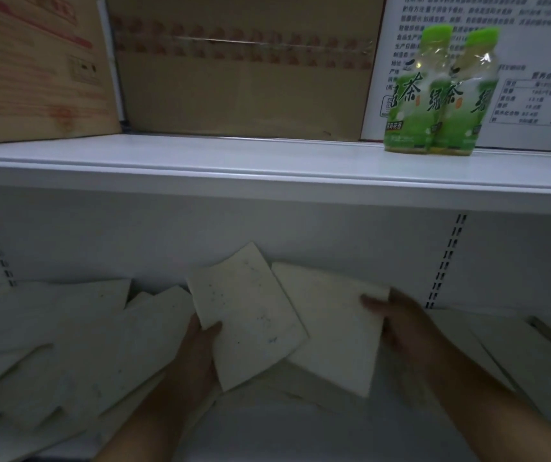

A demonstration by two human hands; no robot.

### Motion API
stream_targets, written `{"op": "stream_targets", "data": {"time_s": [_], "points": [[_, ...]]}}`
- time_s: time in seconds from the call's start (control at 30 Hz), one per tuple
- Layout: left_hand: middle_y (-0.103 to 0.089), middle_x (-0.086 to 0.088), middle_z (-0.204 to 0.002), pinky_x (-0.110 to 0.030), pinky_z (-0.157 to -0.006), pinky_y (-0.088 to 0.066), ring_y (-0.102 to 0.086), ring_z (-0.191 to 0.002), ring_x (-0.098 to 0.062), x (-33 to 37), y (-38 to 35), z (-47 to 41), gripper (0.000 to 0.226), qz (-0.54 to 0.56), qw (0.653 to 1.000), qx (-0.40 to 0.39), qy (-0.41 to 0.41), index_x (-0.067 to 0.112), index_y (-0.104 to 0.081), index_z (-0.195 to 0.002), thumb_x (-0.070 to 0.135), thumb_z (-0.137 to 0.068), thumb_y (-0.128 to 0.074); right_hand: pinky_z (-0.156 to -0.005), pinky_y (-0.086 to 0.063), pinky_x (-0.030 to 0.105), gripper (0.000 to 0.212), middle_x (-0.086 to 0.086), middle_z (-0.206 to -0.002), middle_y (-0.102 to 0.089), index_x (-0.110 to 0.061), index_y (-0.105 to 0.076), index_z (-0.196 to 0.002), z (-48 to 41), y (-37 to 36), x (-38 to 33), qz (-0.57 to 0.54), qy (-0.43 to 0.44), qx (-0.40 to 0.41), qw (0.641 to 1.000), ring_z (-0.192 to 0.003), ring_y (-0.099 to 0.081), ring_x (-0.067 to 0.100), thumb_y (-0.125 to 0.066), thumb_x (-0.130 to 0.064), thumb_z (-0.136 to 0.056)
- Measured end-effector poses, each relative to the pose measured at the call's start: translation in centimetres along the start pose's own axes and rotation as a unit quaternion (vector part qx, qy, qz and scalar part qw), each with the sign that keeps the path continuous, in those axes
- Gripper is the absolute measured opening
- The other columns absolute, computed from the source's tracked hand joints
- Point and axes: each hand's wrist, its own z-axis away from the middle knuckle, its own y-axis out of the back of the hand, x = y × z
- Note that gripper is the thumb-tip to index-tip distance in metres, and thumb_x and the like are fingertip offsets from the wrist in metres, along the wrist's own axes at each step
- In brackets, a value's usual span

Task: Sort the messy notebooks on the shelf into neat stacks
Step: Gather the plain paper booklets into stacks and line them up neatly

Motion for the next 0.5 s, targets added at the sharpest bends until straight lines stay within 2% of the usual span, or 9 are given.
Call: {"op": "stream_targets", "data": {"time_s": [0.03, 0.13, 0.2, 0.27, 0.3, 0.33, 0.4, 0.43, 0.5], "points": [[-0.062, -0.010, -0.121, -0.042, -0.075, -0.053, -0.062, -0.104, -0.032, 0.0, 0.1, -0.1, 0.034, -0.007, 1.000, -0.002, 0.004, 0.017, -0.049, -0.130, 0.010, -0.097, -0.045, -0.062, -0.056, 0.029, 0.028, 0.007, -0.089, -0.074, -0.006, -0.064, -0.104, -0.4, 1.0, -1.3, -0.013, 0.015, -0.026, 0.999, -0.075, -0.071, 0.021, -0.068, -0.007, -0.077], [-0.068, -0.013, -0.112, -0.043, -0.073, -0.056, -0.066, -0.098, -0.034, 0.2, 0.2, 0.1, 0.030, -0.034, 0.998, -0.047, 0.012, 0.016, -0.057, -0.121, 0.007, -0.095, -0.046, -0.061, -0.057, 0.030, 0.079, 0.010, -0.097, -0.073, -0.007, -0.066, -0.105, -0.6, 3.7, -4.6, 0.013, 0.011, -0.100, 0.995, -0.081, -0.071, 0.022, -0.095, -0.032, -0.036], [-0.071, -0.015, -0.104, -0.043, -0.070, -0.057, -0.068, -0.090, -0.035, 0.3, 0.1, 0.2, 0.027, -0.052, 0.997, -0.051, 0.021, 0.014, -0.060, -0.115, 0.005, -0.093, -0.047, -0.061, -0.057, 0.031, 0.084, 0.011, -0.097, -0.073, -0.010, -0.070, -0.100, -0.9, 5.2, -5.5, 0.053, -0.008, -0.144, 0.988, -0.081, -0.071, 0.023, -0.097, -0.035, -0.024], [-0.068, -0.017, -0.105, -0.046, -0.077, -0.055, -0.065, -0.091, -0.035, 0.3, 0.0, -0.1, 0.026, -0.074, 0.996, -0.038, 0.032, 0.013, -0.059, -0.114, 0.002, -0.092, -0.051, -0.061, -0.057, 0.032, 0.077, 0.013, -0.095, -0.073, -0.011, -0.074, -0.091, -1.4, 6.0, -5.3, 0.081, -0.031, -0.164, 0.983, -0.079, -0.072, 0.024, -0.097, -0.036, -0.021], [-0.068, -0.017, -0.106, -0.048, -0.081, -0.053, -0.064, -0.093, -0.035, 0.4, -0.1, -0.1, 0.026, -0.099, 0.994, -0.036, 0.035, 0.014, -0.059, -0.112, 0.003, -0.089, -0.056, -0.065, -0.058, 0.034, 0.079, 0.015, -0.097, -0.072, -0.012, -0.075, -0.093, -1.9, 6.2, -4.6, 0.106, -0.045, -0.157, 0.981, -0.082, -0.071, 0.026, -0.097, -0.039, -0.021], [-0.067, -0.017, -0.109, -0.053, -0.085, -0.052, -0.064, -0.095, -0.035, 0.5, -0.3, -0.2, 0.030, -0.135, 0.989, -0.042, 0.036, 0.016, -0.059, -0.112, 0.006, -0.084, -0.062, -0.076, -0.058, 0.039, 0.087, 0.016, -0.106, -0.070, -0.013, -0.072, -0.101, -2.2, 5.9, -4.1, 0.151, -0.057, -0.149, 0.976, -0.090, -0.069, 0.028, -0.096, -0.044, -0.023], [-0.067, -0.014, -0.110, -0.050, -0.085, -0.053, -0.066, -0.094, -0.031, 0.7, -0.4, -0.4, 0.036, -0.207, 0.975, -0.068, 0.041, 0.015, -0.060, -0.115, 0.010, -0.080, -0.065, -0.100, -0.047, 0.045, 0.098, 0.012, -0.127, -0.059, -0.017, -0.062, -0.121, -2.9, 4.7, -2.6, 0.264, -0.066, -0.133, 0.953, -0.110, -0.060, 0.028, -0.091, -0.054, -0.036], [-0.069, -0.011, -0.104, -0.042, -0.079, -0.054, -0.067, -0.088, -0.027, 0.8, -0.5, -0.4, 0.033, -0.226, 0.971, -0.073, 0.044, 0.013, -0.059, -0.117, 0.007, -0.084, -0.063, -0.104, -0.043, 0.043, 0.090, 0.008, -0.132, -0.056, -0.018, -0.059, -0.124, -2.9, 3.3, -2.1, 0.315, -0.059, -0.141, 0.937, -0.114, -0.057, 0.024, -0.088, -0.055, -0.047], [-0.067, 0.000, -0.094, -0.028, -0.066, -0.051, -0.066, -0.080, -0.017, 1.1, -0.8, -0.4, 0.025, -0.254, 0.963, -0.079, 0.051, 0.013, -0.058, -0.117, 0.012, -0.092, -0.057, -0.098, -0.046, 0.031, 0.066, 0.007, -0.130, -0.057, -0.011, -0.057, -0.124, -3.3, -0.1, -1.2, 0.409, -0.006, -0.165, 0.898, -0.111, -0.059, 0.018, -0.079, -0.043, -0.070]]}}
